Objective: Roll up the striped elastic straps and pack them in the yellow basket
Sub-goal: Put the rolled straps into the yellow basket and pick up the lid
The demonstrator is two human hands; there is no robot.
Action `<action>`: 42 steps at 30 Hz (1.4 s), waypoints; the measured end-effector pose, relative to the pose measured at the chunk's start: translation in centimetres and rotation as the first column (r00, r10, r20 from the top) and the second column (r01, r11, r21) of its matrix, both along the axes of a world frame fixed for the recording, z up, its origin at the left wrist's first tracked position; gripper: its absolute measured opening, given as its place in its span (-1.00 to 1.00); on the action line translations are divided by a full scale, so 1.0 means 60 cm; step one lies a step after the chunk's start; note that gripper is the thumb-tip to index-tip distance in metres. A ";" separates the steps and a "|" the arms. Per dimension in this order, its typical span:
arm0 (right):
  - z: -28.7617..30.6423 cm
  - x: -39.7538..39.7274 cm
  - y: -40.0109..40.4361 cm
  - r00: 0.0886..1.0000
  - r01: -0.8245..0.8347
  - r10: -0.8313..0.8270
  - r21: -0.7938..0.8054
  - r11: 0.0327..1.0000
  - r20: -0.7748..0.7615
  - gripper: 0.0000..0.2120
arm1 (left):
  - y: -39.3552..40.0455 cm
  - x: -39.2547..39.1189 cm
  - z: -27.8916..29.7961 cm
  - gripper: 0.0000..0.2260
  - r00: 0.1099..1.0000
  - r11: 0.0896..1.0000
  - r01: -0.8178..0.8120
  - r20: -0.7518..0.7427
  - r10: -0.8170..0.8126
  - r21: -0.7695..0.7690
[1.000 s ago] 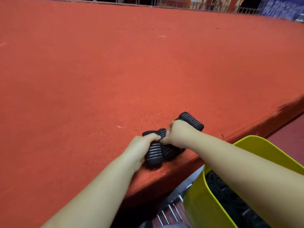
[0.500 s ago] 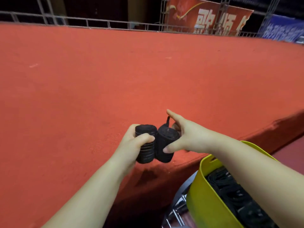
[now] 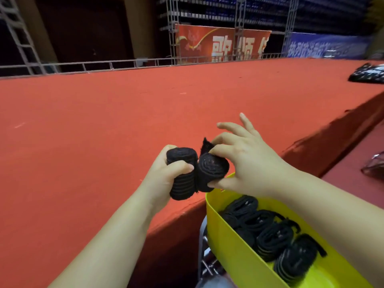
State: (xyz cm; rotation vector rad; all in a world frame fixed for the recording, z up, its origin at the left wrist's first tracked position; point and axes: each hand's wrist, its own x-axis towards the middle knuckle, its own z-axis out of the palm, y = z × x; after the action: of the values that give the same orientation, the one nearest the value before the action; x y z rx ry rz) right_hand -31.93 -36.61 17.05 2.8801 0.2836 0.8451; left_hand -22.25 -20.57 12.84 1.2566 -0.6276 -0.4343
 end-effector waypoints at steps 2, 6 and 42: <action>0.006 -0.023 -0.015 0.998 0.053 -0.055 -0.092 0.994 -0.026 -0.54 | -0.021 -0.017 -0.002 -0.61 0.999 0.999 0.035 0.003 -0.035 0.018; 0.015 -0.064 -0.042 0.990 0.090 -0.107 -0.179 0.980 -0.087 -0.57 | -0.060 -0.046 -0.006 -0.67 0.995 0.994 0.095 -0.019 -0.094 0.045; -0.147 -0.163 -0.166 0.573 0.758 0.189 0.604 0.246 -0.797 -0.76 | -0.204 -0.067 -0.080 -0.51 0.832 0.638 0.262 0.166 -0.529 0.724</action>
State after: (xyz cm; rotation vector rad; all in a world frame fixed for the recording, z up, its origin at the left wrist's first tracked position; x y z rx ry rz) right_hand -41.70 -46.55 8.22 3.8723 -1.3008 -0.7719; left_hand -26.29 -32.84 8.04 1.9378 -1.1564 -0.8769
